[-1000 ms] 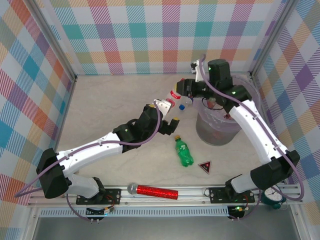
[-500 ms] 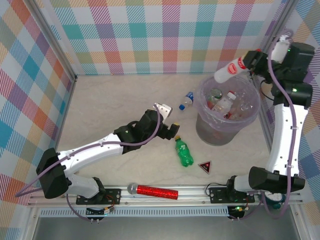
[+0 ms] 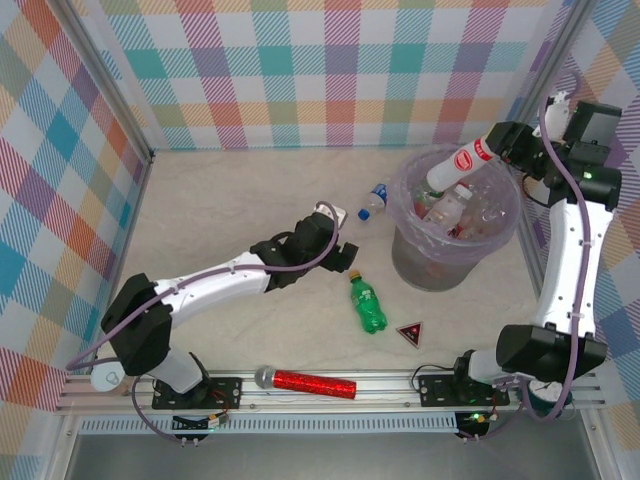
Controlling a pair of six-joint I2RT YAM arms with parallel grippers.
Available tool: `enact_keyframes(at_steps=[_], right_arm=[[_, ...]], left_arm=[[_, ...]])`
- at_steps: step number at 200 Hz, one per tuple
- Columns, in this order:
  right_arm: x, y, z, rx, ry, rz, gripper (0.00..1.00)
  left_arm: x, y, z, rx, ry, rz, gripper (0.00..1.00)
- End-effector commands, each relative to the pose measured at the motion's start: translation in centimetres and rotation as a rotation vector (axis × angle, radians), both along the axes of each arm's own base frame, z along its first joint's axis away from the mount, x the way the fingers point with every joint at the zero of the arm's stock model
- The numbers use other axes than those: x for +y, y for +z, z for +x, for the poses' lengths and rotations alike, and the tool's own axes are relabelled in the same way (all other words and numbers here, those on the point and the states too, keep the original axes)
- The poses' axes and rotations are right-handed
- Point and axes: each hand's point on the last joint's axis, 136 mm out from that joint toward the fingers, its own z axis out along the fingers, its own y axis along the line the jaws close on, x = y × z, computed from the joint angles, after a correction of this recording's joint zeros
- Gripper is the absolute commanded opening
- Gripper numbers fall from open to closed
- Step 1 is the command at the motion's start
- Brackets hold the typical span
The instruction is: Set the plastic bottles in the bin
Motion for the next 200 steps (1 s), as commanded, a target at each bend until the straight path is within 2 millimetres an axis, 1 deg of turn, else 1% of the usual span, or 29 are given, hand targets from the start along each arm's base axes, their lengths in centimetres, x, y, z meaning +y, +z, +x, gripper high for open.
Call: enact_keyframes(at_steps=[1,21,45,67,90,110,126,138,140,149,175,200], right_arm=[[1.1,-0.8,0.8,0.014,0.070,0.069,0.36],[1.5,-2.1,1.2,0.049,0.096,0.091,0.36],[2.2,-3.5,1.3,0.090,0.126,0.096,0.37],[2.2,-4.8,1.5,0.128,0.134,0.087,0.37],[2.0,-5.4,1.6,0.139,0.119,0.054,0.37],[1.5,-5.2,1.5,0.129,0.098,0.025,0.37],[1.1,-4.2,1.3,0.091,0.073,-0.008,0.37],[1.0,-3.3,1.1,0.074,0.066,-0.026,0.37],[1.0,-3.2,1.1,0.072,0.066,-0.030,0.37],[0.9,-2.7,1.1,0.068,0.063,-0.042,0.37],[0.1,-2.1,1.0,0.069,0.039,-0.097,0.37],[0.2,-2.4,1.2,0.078,0.054,-0.105,0.37]], left_arm=[[-1.2,0.7,2.1,-0.012,-0.003,-0.059,0.93],[-2.0,-0.1,3.8,-0.005,-0.018,-0.049,0.91],[-3.2,-0.4,5.9,-0.010,-0.041,-0.043,0.90],[-4.4,-0.8,7.7,-0.014,-0.068,-0.030,0.91],[-5.4,-1.1,9.6,-0.022,-0.082,-0.026,0.92],[-6.2,-2.0,11.4,-0.019,-0.082,-0.047,0.92],[-6.6,-2.6,13.1,-0.023,-0.064,-0.049,0.93],[-7.2,-3.5,14.0,-0.018,-0.059,-0.044,0.93],[-7.4,-3.3,14.2,-0.023,-0.060,-0.047,0.93],[-7.8,-3.9,15.0,-0.019,-0.058,-0.045,0.94],[-9.2,-5.8,16.2,0.010,-0.067,-0.039,0.95],[-9.8,-7.3,17.0,0.031,-0.060,-0.025,0.95]])
